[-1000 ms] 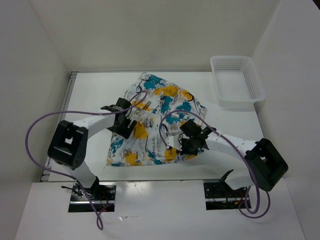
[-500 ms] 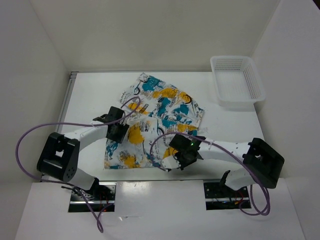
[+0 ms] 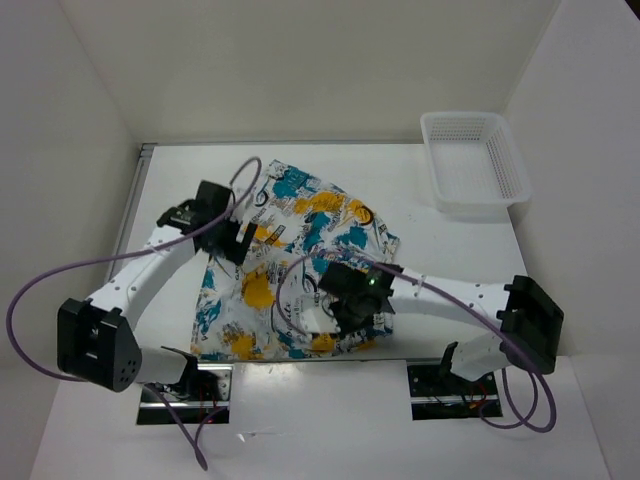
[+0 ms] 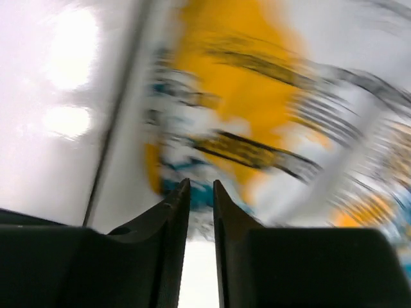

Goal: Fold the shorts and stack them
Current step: Fold the shorts

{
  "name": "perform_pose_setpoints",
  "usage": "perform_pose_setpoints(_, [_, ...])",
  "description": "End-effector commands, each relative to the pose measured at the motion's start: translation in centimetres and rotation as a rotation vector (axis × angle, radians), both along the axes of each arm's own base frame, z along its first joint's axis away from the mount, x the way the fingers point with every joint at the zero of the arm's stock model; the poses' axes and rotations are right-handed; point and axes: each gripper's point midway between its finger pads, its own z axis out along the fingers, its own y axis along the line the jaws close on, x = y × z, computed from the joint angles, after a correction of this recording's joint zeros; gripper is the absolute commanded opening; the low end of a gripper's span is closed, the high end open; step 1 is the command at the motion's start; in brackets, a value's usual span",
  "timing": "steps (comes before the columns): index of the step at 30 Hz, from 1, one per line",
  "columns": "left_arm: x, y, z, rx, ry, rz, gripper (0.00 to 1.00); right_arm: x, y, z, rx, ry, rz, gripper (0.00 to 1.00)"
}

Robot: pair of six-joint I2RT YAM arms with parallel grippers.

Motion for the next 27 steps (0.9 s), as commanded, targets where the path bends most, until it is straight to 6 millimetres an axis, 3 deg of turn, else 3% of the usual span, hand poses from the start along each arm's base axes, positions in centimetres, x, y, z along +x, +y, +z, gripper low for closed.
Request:
perform_pose_setpoints(1, [6.8,-3.2,7.5,-0.188,-0.223,-0.03,0.96,5.2,4.3,8.5,0.239,-0.044,-0.251,0.27])
perform_pose_setpoints(2, [9.3,-2.9,8.9,-0.207,-0.263,-0.008,0.97,8.3,4.4,10.4,0.31,-0.057,-0.367,0.31])
perform_pose_setpoints(3, [10.6,-3.0,9.2,-0.234,-0.27,-0.006,0.99,10.5,5.8,14.4,0.443,-0.064,-0.425,0.34])
perform_pose_setpoints(4, [12.3,-2.7,7.3,-0.234,-0.225,0.012,1.0,13.2,6.8,16.0,0.538,-0.055,-0.534,0.35])
perform_pose_setpoints(5, [15.1,-1.6,9.2,-0.253,-0.274,0.042,1.0,16.8,5.6,17.8,0.618,-0.064,-0.646,0.36])
perform_pose_setpoints(6, [15.2,-1.0,6.4,-0.258,-0.191,0.063,1.0,18.7,5.1,18.2,0.654,-0.061,-0.714,0.39])
perform_pose_setpoints(8, [18.6,-0.7,4.8,-0.306,-0.108,0.082,1.0,23.2,3.9,17.2,0.695,-0.036,-0.88,0.39])
perform_pose_setpoints(9, [19.7,-0.2,4.3,-0.341,-0.09,0.092,0.98,26.3,1.2,16.8,0.71,-0.053,-0.995,0.44])
perform_pose_setpoints(10, [21.5,-0.3,2.9,-0.34,-0.075,0.094,0.98,28.2,0.0,14.4,0.69,-0.001,-1.113,0.46])
perform_pose_setpoints(11, [22.0,0.1,2.0,-0.339,-0.062,0.106,0.98,30.3,-1.1,14.6,0.724,-0.011,-1.177,0.49])
perform_pose_setpoints(12, [22.9,0.9,1.1,-0.299,-0.074,0.125,0.98,32.4,-4.2,13.5,0.724,-0.012,-1.283,0.54])
perform_pose_setpoints(13, [23.0,1.1,-1.0,-0.286,-0.04,0.136,0.98,33.9,-5.4,11.9,0.713,-0.005,-1.362,0.55])
perform_pose_setpoints(16, [23.5,1.5,-3.7,-0.262,-0.018,0.149,0.96,35.0,-8.0,9.0,0.636,-0.021,-1.427,0.56])
perform_pose_setpoints(20, [21.9,1.9,-6.5,-0.235,0.049,0.167,0.81,34.7,-9.0,4.9,0.518,0.024,-1.452,0.56])
perform_pose_setpoints(21, [21.6,2.0,-6.7,-0.227,0.046,0.17,0.78,34.3,-9.3,4.1,0.494,0.023,-1.452,0.56])
perform_pose_setpoints(22, [20.4,2.7,-8.1,-0.192,0.079,0.187,0.74,33.5,-9.5,2.5,0.455,0.044,-1.453,0.56])
perform_pose_setpoints(26, [18.2,5.2,-10.3,-0.052,0.128,0.241,0.53,31.8,-10.3,-0.1,0.379,0.06,-1.45,0.56])
perform_pose_setpoints(27, [17.8,5.6,-9.5,-0.033,0.115,0.248,0.5,31.1,-10.6,-0.5,0.362,0.061,-1.457,0.56])
